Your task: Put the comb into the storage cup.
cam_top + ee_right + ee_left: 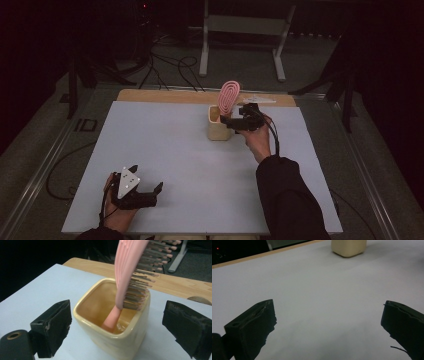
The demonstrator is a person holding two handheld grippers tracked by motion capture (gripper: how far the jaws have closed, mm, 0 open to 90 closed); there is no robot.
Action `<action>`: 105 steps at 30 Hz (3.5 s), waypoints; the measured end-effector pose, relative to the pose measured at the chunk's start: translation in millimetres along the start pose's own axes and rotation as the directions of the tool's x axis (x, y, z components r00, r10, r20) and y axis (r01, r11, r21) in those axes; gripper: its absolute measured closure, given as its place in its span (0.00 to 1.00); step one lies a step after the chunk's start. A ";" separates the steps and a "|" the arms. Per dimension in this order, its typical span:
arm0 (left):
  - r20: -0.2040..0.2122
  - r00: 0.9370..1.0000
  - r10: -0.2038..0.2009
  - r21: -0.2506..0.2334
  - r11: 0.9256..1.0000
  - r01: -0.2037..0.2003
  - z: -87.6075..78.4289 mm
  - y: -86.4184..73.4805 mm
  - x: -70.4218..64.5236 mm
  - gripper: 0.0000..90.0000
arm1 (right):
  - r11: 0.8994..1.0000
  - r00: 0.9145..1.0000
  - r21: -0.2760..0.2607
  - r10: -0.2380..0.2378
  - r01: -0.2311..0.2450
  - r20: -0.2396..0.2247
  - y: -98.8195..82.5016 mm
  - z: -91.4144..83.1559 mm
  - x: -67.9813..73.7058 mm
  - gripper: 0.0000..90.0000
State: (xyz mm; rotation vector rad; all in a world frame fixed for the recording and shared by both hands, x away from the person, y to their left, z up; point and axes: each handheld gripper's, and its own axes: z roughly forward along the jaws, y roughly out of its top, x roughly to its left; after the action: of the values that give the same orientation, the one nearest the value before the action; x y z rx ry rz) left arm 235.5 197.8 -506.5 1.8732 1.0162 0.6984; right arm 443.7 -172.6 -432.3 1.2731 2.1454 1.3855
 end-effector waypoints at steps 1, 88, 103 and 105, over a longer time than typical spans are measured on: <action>0.000 1.000 0.000 0.000 1.000 0.000 0.0 0.0 0.0 0.00 | 1.000 1.000 -0.001 0.005 -0.005 -0.005 -0.4 -0.9 0.8 0.10; -0.052 0.997 -0.059 -0.045 0.997 0.057 -12.4 -1.0 18.6 0.00 | 0.981 0.978 -0.097 -0.155 0.169 0.143 -161.3 -156.7 3.4 0.10; -0.071 0.995 -0.064 -0.073 0.996 0.058 -16.4 -1.9 24.6 0.00 | 0.978 0.978 -0.146 -0.121 0.147 0.172 -167.9 -169.0 2.9 0.10; -0.073 0.995 -0.065 -0.074 0.995 0.060 -16.7 -2.2 25.4 0.00 | 0.978 0.976 -0.143 -0.128 0.154 0.173 -168.4 -168.1 4.6 0.10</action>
State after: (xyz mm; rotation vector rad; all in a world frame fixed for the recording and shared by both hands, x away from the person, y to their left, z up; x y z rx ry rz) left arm 234.7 227.3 -499.0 1.7571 1.0789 0.7634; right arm 246.5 -292.8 -489.6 1.1109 1.9370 1.3138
